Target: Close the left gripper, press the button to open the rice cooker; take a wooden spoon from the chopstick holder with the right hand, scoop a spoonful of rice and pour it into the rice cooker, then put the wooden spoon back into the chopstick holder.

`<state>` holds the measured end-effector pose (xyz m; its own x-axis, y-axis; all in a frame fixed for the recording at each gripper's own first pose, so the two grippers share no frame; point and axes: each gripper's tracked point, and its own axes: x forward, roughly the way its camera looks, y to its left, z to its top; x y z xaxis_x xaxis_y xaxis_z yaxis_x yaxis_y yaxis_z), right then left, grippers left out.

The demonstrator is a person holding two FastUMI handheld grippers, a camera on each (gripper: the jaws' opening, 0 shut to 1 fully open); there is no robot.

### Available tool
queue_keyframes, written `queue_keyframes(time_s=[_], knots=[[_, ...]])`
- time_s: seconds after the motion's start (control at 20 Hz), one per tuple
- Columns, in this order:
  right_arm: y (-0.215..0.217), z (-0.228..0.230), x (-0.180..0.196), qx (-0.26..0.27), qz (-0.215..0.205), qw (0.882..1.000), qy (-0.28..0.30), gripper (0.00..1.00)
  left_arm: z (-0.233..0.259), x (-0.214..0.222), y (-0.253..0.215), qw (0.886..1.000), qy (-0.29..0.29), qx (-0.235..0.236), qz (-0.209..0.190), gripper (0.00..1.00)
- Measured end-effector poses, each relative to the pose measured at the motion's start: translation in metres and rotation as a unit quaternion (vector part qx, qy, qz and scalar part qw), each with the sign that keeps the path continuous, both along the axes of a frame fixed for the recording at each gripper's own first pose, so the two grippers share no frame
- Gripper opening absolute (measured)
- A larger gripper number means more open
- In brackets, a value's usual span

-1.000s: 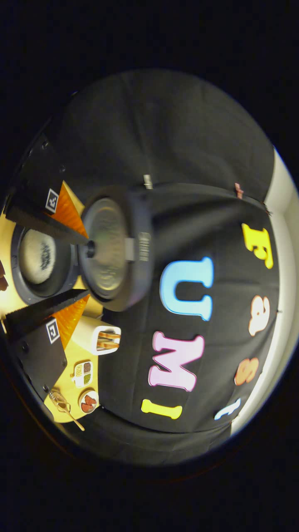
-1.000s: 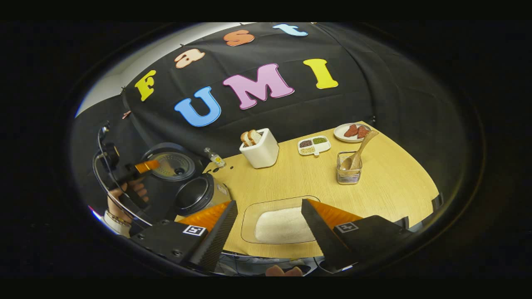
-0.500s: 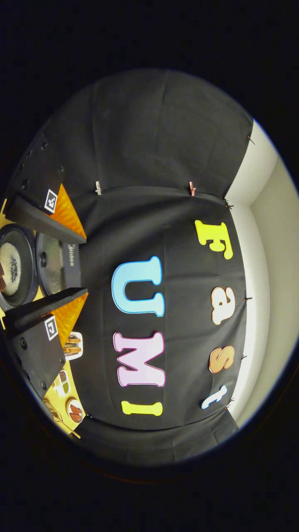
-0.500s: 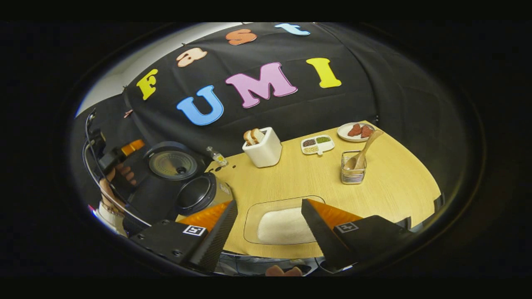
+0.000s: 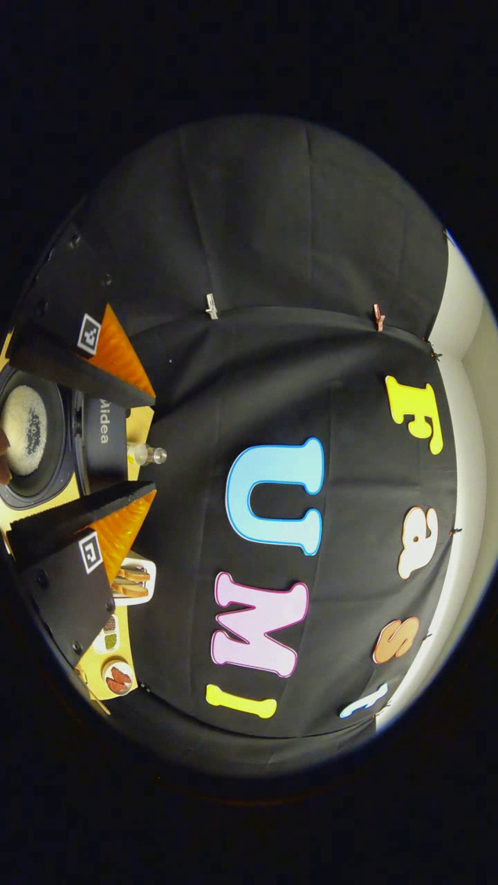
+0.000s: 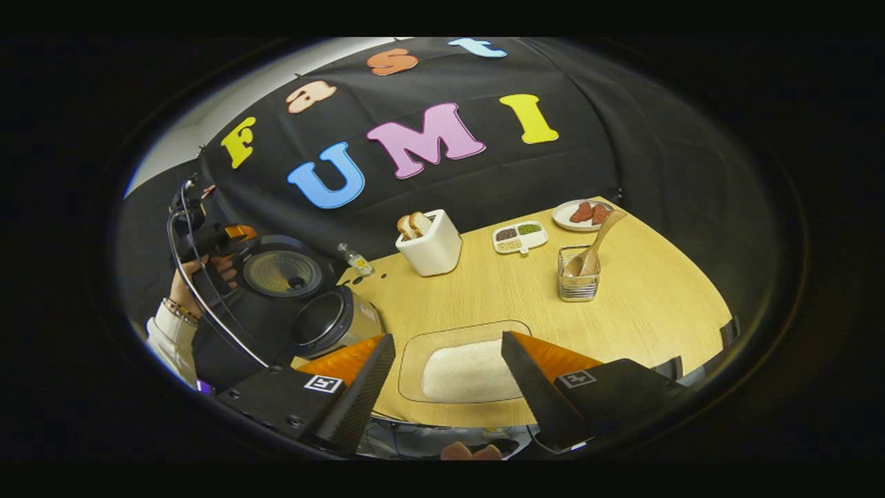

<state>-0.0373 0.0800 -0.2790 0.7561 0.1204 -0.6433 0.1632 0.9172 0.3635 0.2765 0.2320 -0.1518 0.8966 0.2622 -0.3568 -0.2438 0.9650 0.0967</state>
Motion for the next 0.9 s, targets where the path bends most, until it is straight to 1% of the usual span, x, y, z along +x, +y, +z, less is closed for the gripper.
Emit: queue_keyframes(time_s=[0.05, 0.4, 0.5, 0.6, 0.65, 0.75, 0.9], knots=[[0.001, -0.001, -0.001, -0.001, 0.002, 1.000, 0.001, 0.96, -0.002, -0.005, 0.000, 1.000, 0.008, -0.004, 0.004, 0.74], [0.015, -0.004, -0.001, -0.001, 0.022, 1.000, 0.005, 0.96, -0.010, -0.031, -0.010, 1.000, 0.006, -0.013, 0.007, 0.75], [0.017, -0.004, -0.001, 0.003, 0.022, 1.000, 0.008, 0.96, -0.017, -0.045, -0.012, 1.000, 0.016, -0.007, 0.005, 0.75], [0.016, -0.003, 0.000, 0.003, 0.021, 1.000, 0.007, 0.96, -0.025, -0.060, -0.016, 0.999, 0.029, -0.015, 0.005, 0.75], [0.015, -0.004, -0.001, 0.002, 0.021, 1.000, 0.007, 0.96, -0.033, -0.070, -0.017, 0.999, 0.038, -0.026, 0.009, 0.75], [0.015, -0.004, -0.002, 0.003, 0.022, 1.000, 0.009, 0.96, -0.064, -0.096, -0.017, 0.996, 0.067, -0.055, 0.020, 0.75], [0.017, -0.009, -0.002, -0.002, 0.028, 0.999, 0.014, 0.96, -0.110, -0.125, -0.012, 0.994, 0.090, -0.050, 0.026, 0.71]])
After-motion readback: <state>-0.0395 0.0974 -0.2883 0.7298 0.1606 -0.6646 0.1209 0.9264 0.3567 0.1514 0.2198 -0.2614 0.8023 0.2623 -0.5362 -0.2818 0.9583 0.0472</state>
